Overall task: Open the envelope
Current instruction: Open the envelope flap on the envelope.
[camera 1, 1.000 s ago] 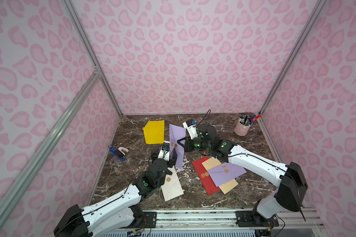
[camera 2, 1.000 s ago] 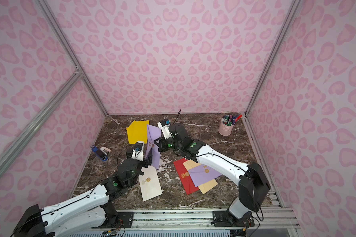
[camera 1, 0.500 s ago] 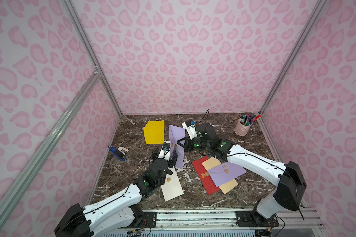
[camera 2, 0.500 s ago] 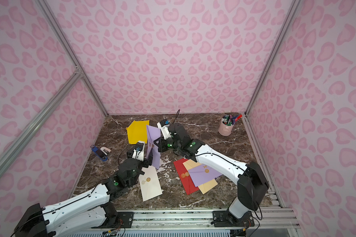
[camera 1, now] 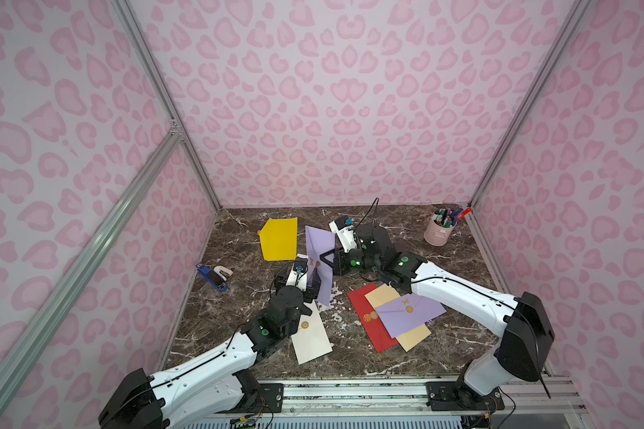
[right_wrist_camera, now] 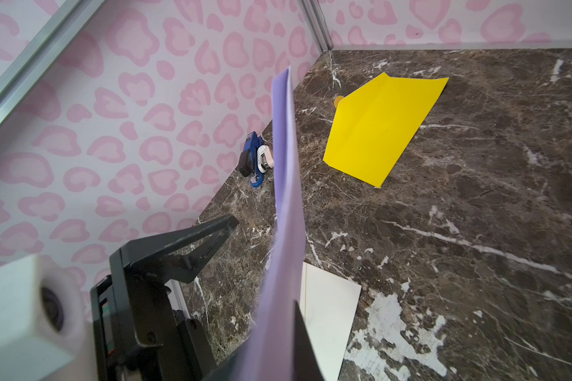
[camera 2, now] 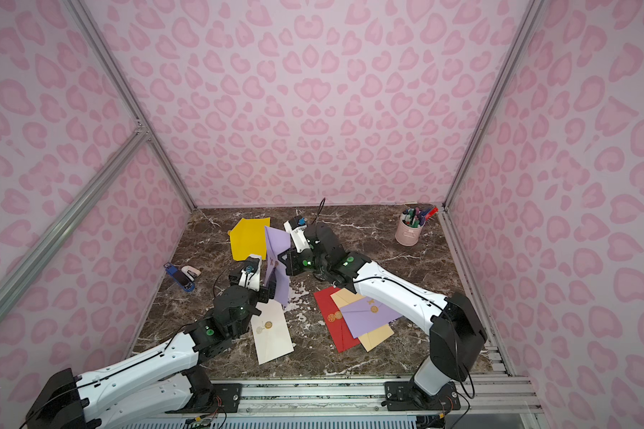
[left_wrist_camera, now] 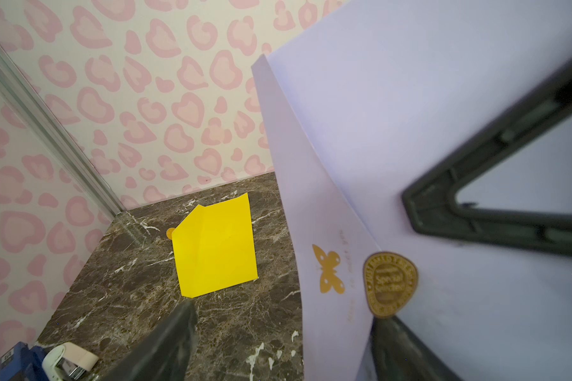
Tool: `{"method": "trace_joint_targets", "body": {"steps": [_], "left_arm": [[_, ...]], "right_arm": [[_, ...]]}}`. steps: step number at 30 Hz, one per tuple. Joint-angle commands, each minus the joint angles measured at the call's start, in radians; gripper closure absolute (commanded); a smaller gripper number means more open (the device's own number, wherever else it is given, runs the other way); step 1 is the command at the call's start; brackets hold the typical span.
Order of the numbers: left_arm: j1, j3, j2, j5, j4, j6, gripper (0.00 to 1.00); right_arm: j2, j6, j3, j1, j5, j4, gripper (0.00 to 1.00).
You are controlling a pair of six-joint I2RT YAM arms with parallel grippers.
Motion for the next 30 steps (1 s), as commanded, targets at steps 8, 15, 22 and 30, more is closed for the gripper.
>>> {"method": "trace_joint_targets", "body": {"steps": [8,15,22,30], "left_arm": [[0.005,0.004,-0.016,-0.029,0.035,0.000,0.17],[0.005,0.004,-0.016,-0.028,0.033,-0.002,0.16],[0.006,0.002,-0.019,-0.024,0.032,-0.006,0.16],[0.006,0.002,-0.019,-0.026,0.030,-0.006,0.16]], "right_arm": [[-0.005,-0.003,-0.006,0.004,-0.034,-0.028,1.00],[-0.007,-0.003,-0.008,0.003,-0.034,-0.027,1.00],[-0.004,-0.006,-0.009,0.003,-0.032,-0.028,1.00],[-0.006,-0.005,-0.010,0.004,-0.032,-0.027,1.00]]}}
